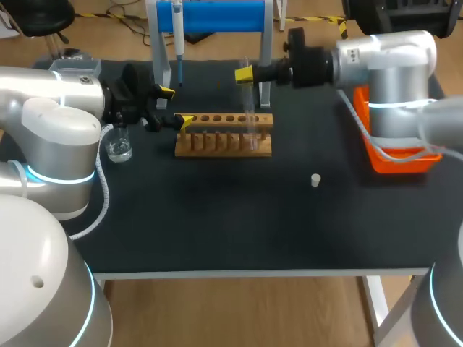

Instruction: Invert the test tube, pick up the pipette, mount the tip to pipette, aspirate from beaker and dispense into the tube, eject the tip, return the pipette, and cap with the stopper.

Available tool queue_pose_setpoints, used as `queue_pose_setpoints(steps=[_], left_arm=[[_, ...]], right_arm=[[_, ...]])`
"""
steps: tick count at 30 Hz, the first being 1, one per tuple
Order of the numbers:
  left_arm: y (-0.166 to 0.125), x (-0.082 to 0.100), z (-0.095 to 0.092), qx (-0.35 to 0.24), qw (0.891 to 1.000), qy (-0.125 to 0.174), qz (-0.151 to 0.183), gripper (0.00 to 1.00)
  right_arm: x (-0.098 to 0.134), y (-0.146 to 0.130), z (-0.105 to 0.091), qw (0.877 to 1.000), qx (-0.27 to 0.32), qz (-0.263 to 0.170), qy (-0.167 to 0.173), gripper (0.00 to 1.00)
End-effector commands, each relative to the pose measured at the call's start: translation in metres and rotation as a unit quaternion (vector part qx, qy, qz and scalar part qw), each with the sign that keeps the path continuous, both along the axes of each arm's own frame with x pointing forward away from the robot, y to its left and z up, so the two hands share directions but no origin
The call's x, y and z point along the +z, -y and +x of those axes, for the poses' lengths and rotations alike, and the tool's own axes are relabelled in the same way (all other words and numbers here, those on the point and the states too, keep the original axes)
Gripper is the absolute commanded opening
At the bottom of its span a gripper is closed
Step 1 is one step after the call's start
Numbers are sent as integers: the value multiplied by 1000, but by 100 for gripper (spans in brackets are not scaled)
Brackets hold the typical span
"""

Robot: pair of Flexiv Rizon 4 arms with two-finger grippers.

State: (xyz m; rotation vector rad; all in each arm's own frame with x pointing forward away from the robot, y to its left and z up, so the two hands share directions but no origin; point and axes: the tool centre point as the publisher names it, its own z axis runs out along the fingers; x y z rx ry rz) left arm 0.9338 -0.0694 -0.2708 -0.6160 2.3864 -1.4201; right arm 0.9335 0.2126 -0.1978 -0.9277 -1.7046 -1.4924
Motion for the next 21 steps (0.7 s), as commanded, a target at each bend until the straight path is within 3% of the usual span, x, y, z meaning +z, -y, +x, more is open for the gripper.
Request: queue_pose_setpoints(steps=[1, 2, 3, 5, 9, 11, 15, 21], left_arm=[[0, 0, 1, -1, 1000, -1, 0, 100], [0, 0, 1, -1, 1000, -1, 0, 100], [0, 0, 1, -1, 1000, -1, 0, 100], [0, 0, 1, -1, 1000, -1, 0, 100], [0, 0, 1, -1, 1000, -1, 0, 100], [0, 0, 1, -1, 1000, -1, 0, 100], [0, 0, 1, -1, 1000, -1, 0, 100], [0, 0, 1, -1, 1000, -1, 0, 100]], right_arm=[[1, 7, 3, 985, 4, -27, -172, 0], [2, 9, 3, 985, 0, -25, -168, 0], [1, 10, 2, 990, -11, -37, -136, 0], [2, 13, -1, 987, -3, -17, -161, 0], [0, 16, -3, 988, -13, -6, -151, 0], [0, 18, -3, 986, -13, 7, -168, 0], [-1, 20, -4, 986, -15, 22, -164, 0], [0, 20, -9, 982, 6, 37, -186, 0]])
